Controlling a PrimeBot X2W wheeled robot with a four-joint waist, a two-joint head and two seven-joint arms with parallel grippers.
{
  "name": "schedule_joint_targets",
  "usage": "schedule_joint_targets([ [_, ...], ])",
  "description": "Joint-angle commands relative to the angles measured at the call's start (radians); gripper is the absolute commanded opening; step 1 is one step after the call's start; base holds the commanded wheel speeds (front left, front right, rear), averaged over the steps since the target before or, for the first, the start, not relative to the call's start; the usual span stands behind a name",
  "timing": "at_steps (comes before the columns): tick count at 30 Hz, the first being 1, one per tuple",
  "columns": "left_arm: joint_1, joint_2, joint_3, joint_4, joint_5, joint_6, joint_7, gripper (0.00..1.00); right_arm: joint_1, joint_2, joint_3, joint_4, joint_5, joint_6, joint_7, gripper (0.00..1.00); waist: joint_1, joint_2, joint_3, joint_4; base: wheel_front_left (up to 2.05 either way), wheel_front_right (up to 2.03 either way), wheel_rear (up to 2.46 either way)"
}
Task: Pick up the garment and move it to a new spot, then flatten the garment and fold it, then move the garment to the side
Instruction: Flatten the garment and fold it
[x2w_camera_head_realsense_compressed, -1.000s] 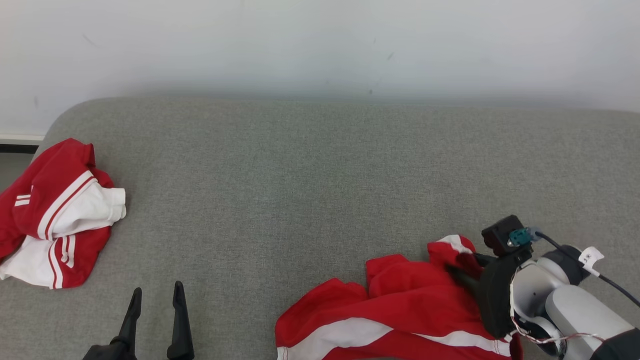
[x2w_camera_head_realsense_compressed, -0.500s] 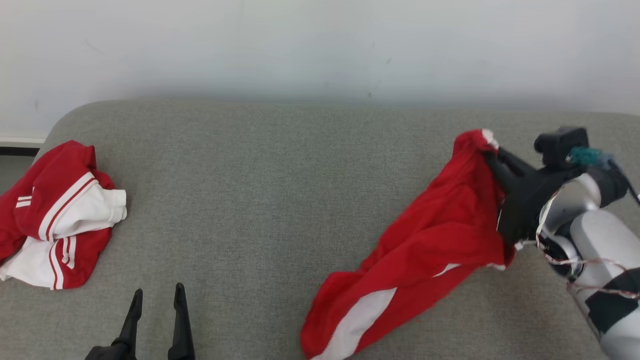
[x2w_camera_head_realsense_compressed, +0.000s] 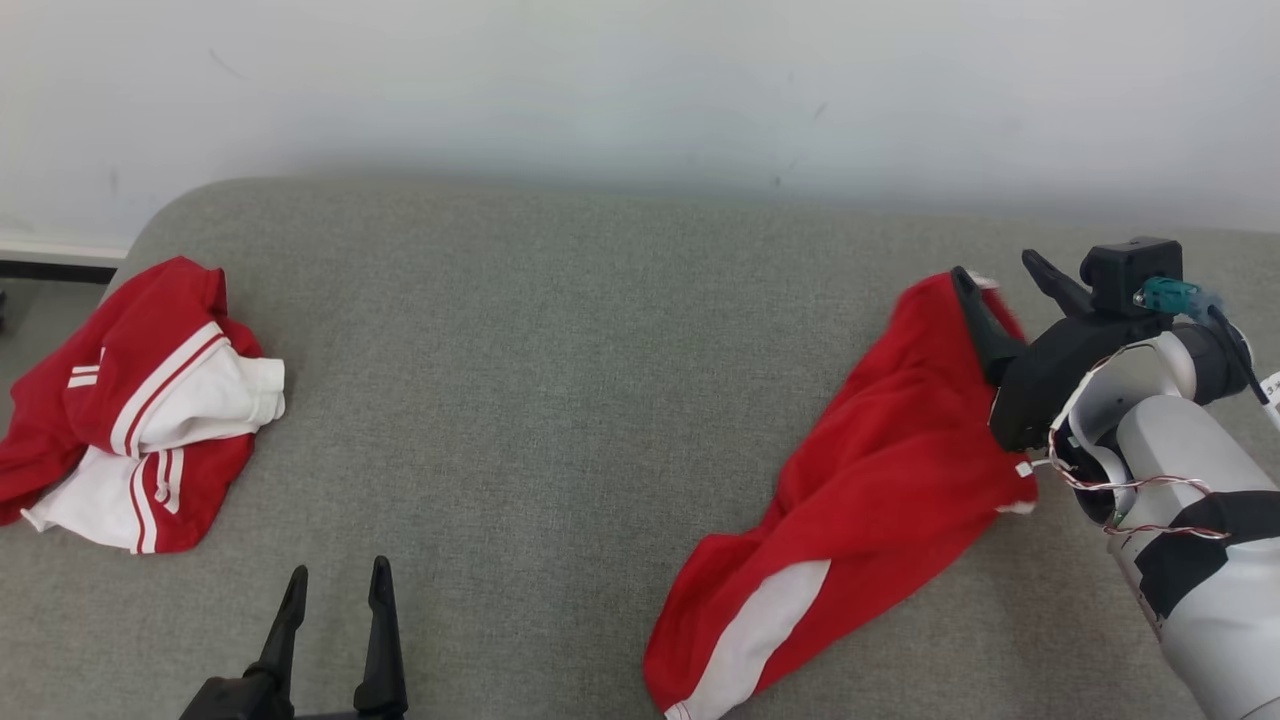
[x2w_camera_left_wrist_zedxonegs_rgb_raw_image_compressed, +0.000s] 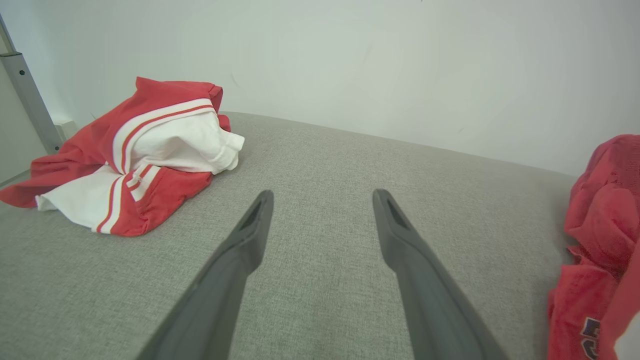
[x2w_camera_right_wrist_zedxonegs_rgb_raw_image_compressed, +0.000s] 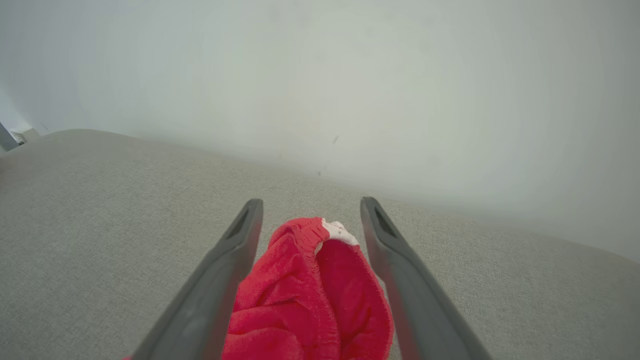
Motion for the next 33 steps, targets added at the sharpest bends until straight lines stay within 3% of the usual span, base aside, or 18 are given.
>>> schedule_joint_targets([
  [1,0.001,0.000,0.003,0.002,0.000,0.003,-0.003,1.00,-0.008,0.008,0.007,0.008,-0.005,-0.002,-0.025,1.00,-0.0001,-0.0001,-0.010,-0.004,0.00,0.00,0.00],
  [8,0.035,0.000,0.036,-0.003,0.016,-0.002,-0.003,1.00,0.031,-0.005,0.016,-0.011,0.015,-0.002,-0.194,1.00,-0.0001,-0.0001,-0.048,-0.036,0.00,0.00,0.00],
  [17,0.061,0.000,0.068,-0.018,0.032,-0.011,-0.003,1.00,0.190,-0.008,-0.043,-0.194,-0.014,-0.002,-0.287,1.00,-0.0001,-0.0001,-0.074,-0.094,0.00,0.00,0.00],
  [21,0.062,0.000,0.077,-0.024,0.042,-0.014,-0.003,1.00,0.304,0.024,-0.124,-0.314,-0.051,-0.002,-0.292,1.00,-0.0001,-0.0001,-0.075,-0.116,0.00,0.00,0.00],
  [29,0.059,0.000,0.095,-0.023,0.057,-0.019,-0.003,1.00,0.600,0.154,-0.317,-0.581,-0.169,-0.002,-0.292,1.00,-0.0001,-0.0001,-0.081,-0.136,0.00,0.00,0.00],
  [33,0.059,0.000,0.102,-0.023,0.062,-0.023,-0.003,1.00,0.692,0.208,-0.357,-0.655,-0.216,-0.002,-0.291,1.00,-0.0001,-0.0001,-0.084,-0.136,0.00,0.00,0.00],
])
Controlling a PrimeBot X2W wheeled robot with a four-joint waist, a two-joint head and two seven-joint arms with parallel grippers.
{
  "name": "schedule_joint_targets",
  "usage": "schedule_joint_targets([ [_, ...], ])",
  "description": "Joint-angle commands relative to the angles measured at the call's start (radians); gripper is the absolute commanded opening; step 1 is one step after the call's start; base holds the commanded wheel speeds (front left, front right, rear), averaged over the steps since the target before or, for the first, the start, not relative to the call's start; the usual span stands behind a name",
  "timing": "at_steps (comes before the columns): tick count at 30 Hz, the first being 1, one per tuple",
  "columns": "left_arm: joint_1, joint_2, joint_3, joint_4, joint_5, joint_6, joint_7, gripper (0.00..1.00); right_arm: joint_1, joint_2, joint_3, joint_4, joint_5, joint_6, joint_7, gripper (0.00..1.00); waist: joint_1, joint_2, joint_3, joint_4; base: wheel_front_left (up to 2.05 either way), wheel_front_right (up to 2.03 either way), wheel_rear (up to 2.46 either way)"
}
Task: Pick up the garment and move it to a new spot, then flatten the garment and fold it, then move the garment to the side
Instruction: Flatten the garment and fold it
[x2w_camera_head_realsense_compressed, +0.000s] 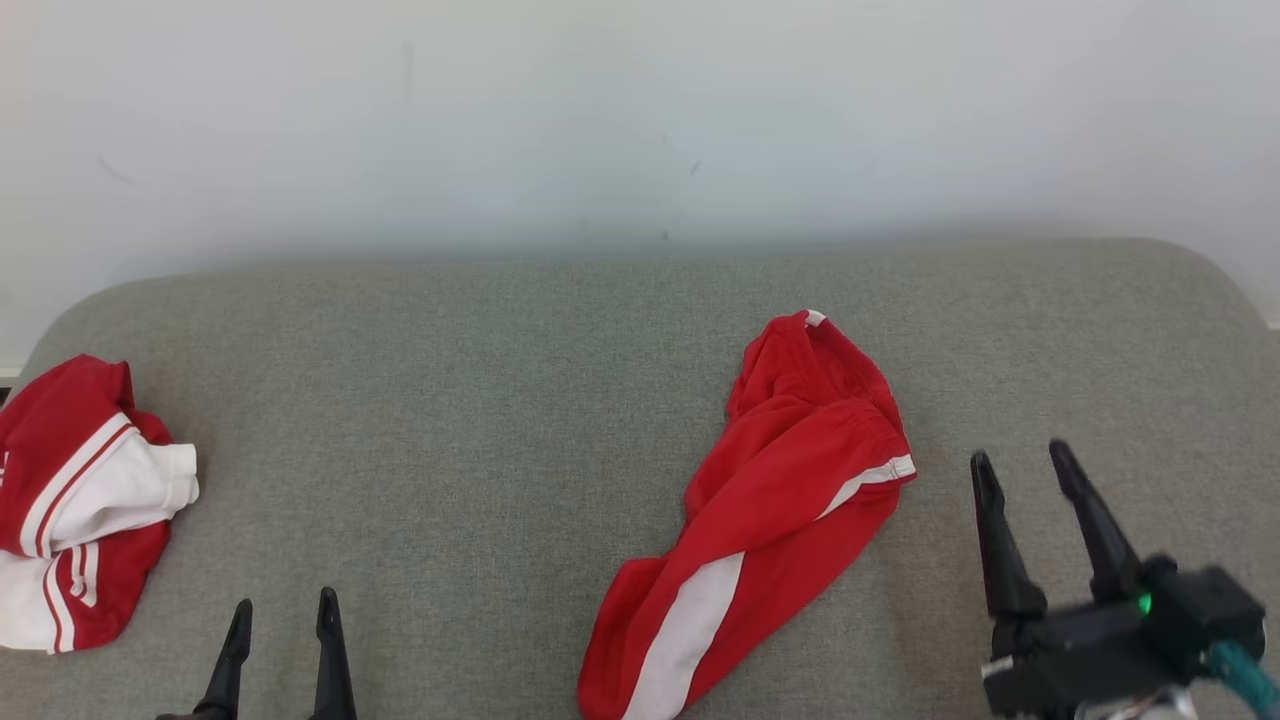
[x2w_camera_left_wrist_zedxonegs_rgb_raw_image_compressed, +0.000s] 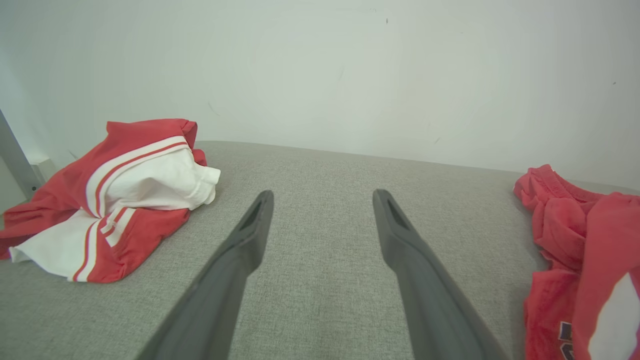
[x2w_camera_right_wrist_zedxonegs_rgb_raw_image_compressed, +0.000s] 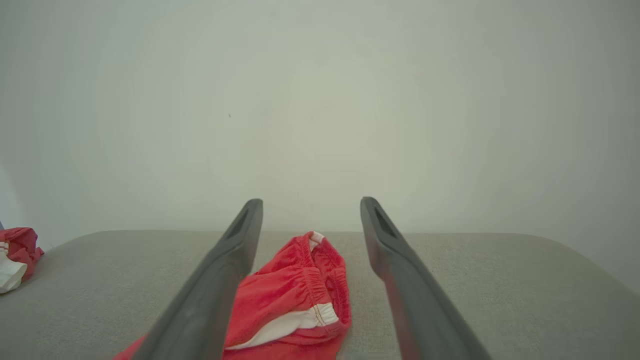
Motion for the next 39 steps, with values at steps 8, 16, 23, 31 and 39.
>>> schedule_joint_targets([
  [8,0.016,-0.001,0.003,0.001,0.004,-0.004,-0.003,1.00,0.145,0.103,-0.061,-0.060,-0.052,-0.002,-0.001,1.00,0.0001,0.0000,0.000,0.007,0.00,0.00,0.00],
  [16,0.041,-0.001,-0.083,0.037,0.005,-0.019,-0.003,1.00,0.153,0.121,-0.061,-0.049,-0.063,-0.002,-0.001,1.00,0.0001,0.0000,0.006,0.013,0.00,0.00,0.00],
  [23,0.055,0.000,-0.268,0.112,-0.007,-0.036,-0.003,1.00,0.131,0.121,-0.057,-0.036,-0.063,-0.002,-0.001,1.00,0.0001,0.0000,0.031,0.016,0.00,0.00,0.00],
  [31,0.019,0.000,-0.424,0.205,-0.110,-0.043,-0.003,1.00,0.100,0.138,-0.055,-0.018,-0.060,-0.002,-0.001,1.00,0.0001,0.0000,0.065,-0.025,0.00,0.00,0.00],
  [39,-0.045,0.000,-0.523,0.308,-0.210,-0.042,-0.003,1.00,0.080,0.146,-0.045,-0.011,-0.066,-0.002,-0.001,1.00,0.0001,0.0000,0.083,-0.072,0.00,0.00,0.00],
])
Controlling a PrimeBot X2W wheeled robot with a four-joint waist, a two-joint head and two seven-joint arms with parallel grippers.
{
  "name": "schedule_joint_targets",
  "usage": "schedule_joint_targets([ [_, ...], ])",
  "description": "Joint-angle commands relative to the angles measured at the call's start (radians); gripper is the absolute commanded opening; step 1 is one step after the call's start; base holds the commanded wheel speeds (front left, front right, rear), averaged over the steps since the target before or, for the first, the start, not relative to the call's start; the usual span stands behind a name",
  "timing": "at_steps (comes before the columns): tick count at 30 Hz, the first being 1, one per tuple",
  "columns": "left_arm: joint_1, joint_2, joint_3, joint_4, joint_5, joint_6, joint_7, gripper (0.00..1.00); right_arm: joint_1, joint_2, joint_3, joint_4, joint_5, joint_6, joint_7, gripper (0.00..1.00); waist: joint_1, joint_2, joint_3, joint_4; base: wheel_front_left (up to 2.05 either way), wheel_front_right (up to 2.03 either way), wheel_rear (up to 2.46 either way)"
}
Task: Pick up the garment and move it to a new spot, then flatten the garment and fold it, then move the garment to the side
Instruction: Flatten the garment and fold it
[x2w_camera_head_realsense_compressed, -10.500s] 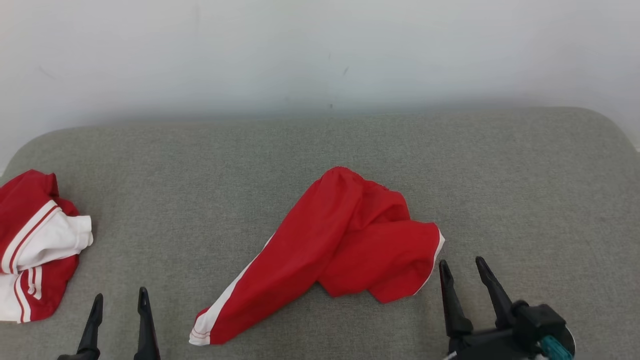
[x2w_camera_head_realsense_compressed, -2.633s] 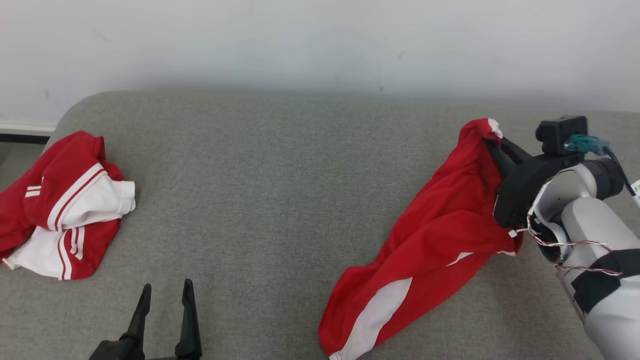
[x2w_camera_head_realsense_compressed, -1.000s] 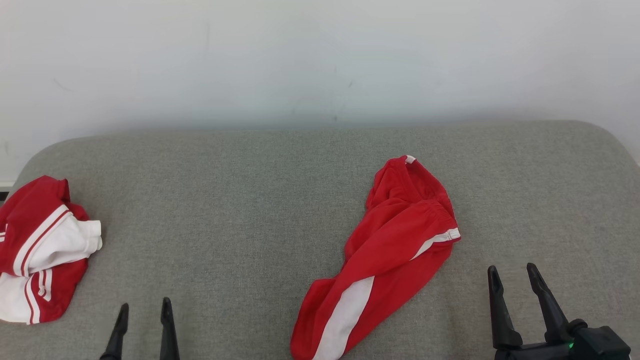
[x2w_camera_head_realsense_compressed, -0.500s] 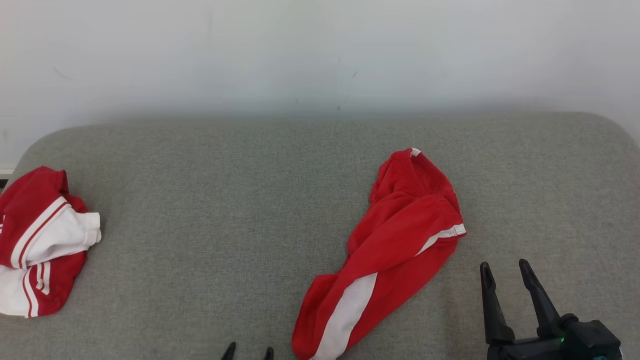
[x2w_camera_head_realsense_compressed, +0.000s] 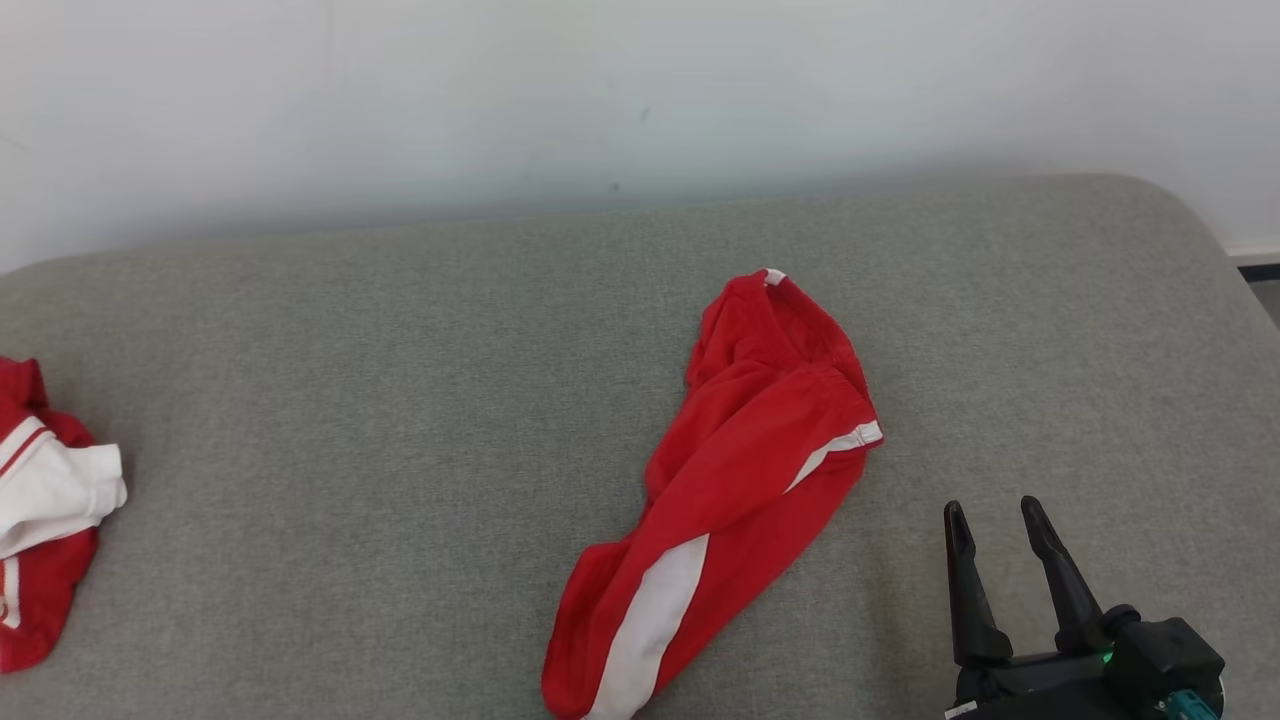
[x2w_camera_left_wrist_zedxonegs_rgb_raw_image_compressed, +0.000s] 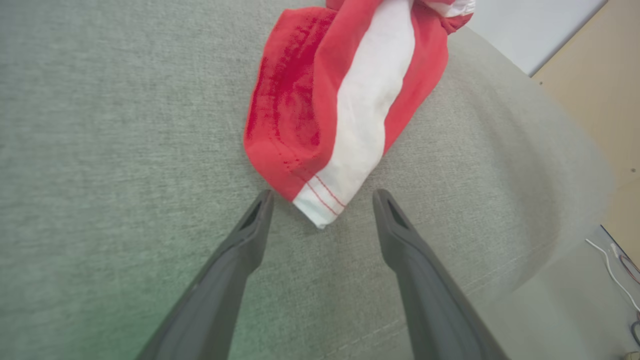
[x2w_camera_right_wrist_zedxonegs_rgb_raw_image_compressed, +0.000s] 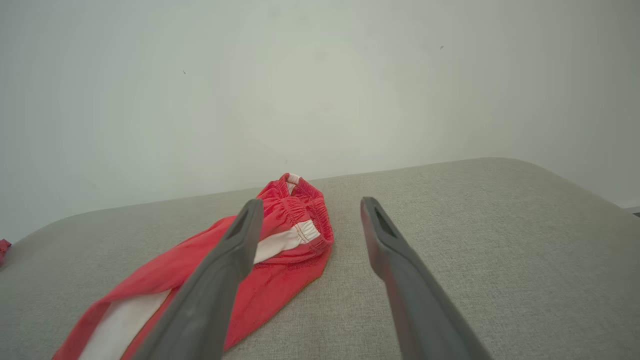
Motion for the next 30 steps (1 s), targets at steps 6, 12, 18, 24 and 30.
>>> schedule_joint_targets([
  [6,-0.060,0.000,-0.036,0.064,-0.044,0.000,-0.003,1.00,-0.018,0.007,0.005,0.006,-0.007,-0.002,-0.001,1.00,0.0000,0.0000,0.015,-0.033,0.00,0.00,0.00],
  [12,-0.098,0.000,-0.040,0.124,-0.055,0.000,-0.003,0.00,-0.021,0.007,0.002,-0.003,-0.010,-0.002,-0.001,1.00,0.0000,0.0000,0.015,-0.041,0.00,0.00,0.00],
  [18,-0.090,0.011,0.055,0.051,0.004,0.020,-0.003,0.00,-0.002,0.009,-0.011,-0.005,-0.011,-0.002,-0.001,1.00,0.0000,0.0000,0.004,-0.015,0.00,0.00,0.00],
  [24,-0.078,0.068,0.201,-0.078,0.062,0.047,-0.003,0.00,0.005,0.010,-0.011,0.007,-0.006,-0.002,-0.001,1.00,0.0000,0.0000,-0.015,0.027,0.00,0.00,0.00],
  [30,-0.051,0.109,0.294,-0.133,0.089,0.046,-0.003,0.00,0.003,0.007,0.000,0.034,-0.001,-0.002,-0.001,1.00,0.0000,0.0000,-0.029,0.042,0.00,0.00,0.00],
])
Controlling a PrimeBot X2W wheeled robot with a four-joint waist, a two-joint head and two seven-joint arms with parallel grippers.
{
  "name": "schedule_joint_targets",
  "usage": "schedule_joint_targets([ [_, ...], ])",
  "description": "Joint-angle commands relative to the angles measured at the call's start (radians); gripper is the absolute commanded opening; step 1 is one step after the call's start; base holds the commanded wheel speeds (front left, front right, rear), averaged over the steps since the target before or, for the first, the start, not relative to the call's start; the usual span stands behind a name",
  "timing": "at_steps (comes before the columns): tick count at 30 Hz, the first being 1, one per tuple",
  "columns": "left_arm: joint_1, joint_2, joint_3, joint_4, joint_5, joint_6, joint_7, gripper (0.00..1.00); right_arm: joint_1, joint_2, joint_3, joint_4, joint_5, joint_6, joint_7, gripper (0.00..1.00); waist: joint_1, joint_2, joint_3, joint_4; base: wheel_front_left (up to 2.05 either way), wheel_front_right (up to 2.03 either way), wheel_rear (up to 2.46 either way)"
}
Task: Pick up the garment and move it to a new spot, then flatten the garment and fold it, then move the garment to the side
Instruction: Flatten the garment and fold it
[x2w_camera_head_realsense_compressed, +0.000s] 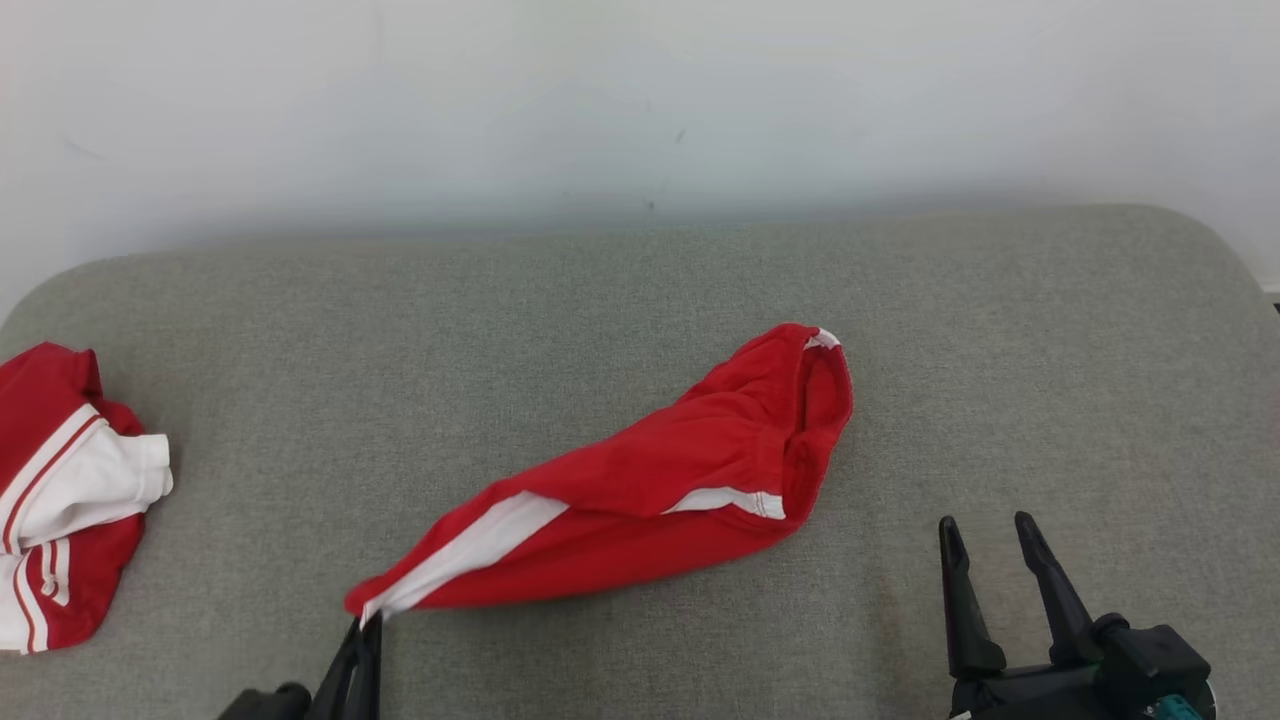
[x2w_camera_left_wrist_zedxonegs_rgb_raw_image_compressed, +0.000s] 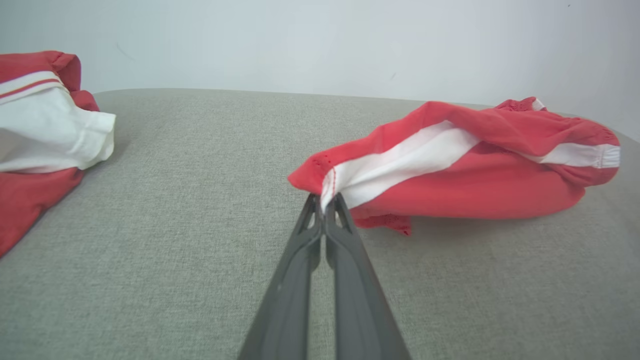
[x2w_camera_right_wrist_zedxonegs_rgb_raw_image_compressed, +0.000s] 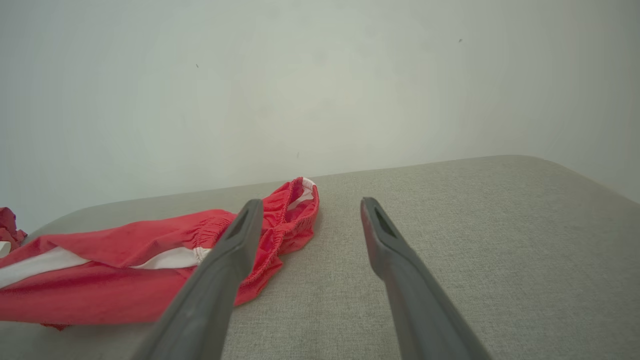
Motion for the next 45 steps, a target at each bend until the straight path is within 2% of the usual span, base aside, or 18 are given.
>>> schedule_joint_targets([
  [1,0.023,0.000,0.006,0.008,0.007,-0.003,-0.003,0.00,0.004,0.002,0.006,0.007,0.007,-0.002,-0.001,1.00,0.0000,0.0000,-0.007,0.003,0.00,0.00,0.00],
  [4,0.042,-0.014,0.020,0.039,0.001,-0.011,-0.003,0.00,0.006,0.000,0.012,0.024,0.009,-0.002,-0.001,1.00,0.0000,0.0000,-0.012,0.001,0.00,0.00,0.00],
  [5,0.046,-0.021,0.022,0.045,0.004,-0.011,-0.003,0.42,0.007,-0.001,0.012,0.030,0.011,-0.002,-0.001,1.00,0.0000,0.0000,-0.015,0.001,0.00,0.00,0.00],
  [6,0.050,-0.028,0.025,0.052,0.006,-0.013,-0.003,0.89,0.008,-0.001,0.013,0.032,0.012,-0.002,-0.001,1.00,0.0000,0.0000,-0.016,0.001,0.00,0.00,0.00],
  [7,0.054,-0.034,0.028,0.056,0.009,-0.016,-0.003,1.00,0.009,-0.002,0.012,0.035,0.014,-0.002,-0.001,1.00,0.0000,0.0000,-0.018,0.002,0.00,0.00,0.00],
  [14,0.076,-0.073,0.094,-0.023,0.036,-0.028,-0.003,1.00,0.017,-0.015,0.001,0.044,0.018,-0.002,-0.001,1.00,0.0000,0.0000,-0.030,0.034,0.00,0.00,0.00],
  [22,0.100,-0.093,0.214,-0.135,0.075,-0.013,-0.003,1.00,0.006,-0.030,0.033,0.080,0.012,-0.002,-0.001,1.00,0.0000,0.0000,-0.041,0.051,0.00,0.00,0.00],
  [27,0.115,-0.099,0.271,-0.156,0.110,-0.014,-0.003,1.00,-0.008,-0.047,0.059,0.117,0.012,-0.002,-0.001,1.00,0.0000,0.0000,-0.045,0.057,0.00,0.00,0.00],
  [37,0.100,-0.107,0.285,-0.162,0.140,-0.028,-0.003,1.00,-0.115,-0.120,0.180,0.228,0.019,-0.002,0.011,1.00,0.0000,0.0000,-0.047,0.078,0.00,0.00,0.00],
  [45,0.089,-0.108,0.247,-0.161,0.121,-0.023,-0.003,1.00,-0.242,-0.178,0.297,0.377,0.058,-0.002,0.059,1.00,0.0000,0.0000,-0.035,0.138,0.00,0.00,0.00],
])
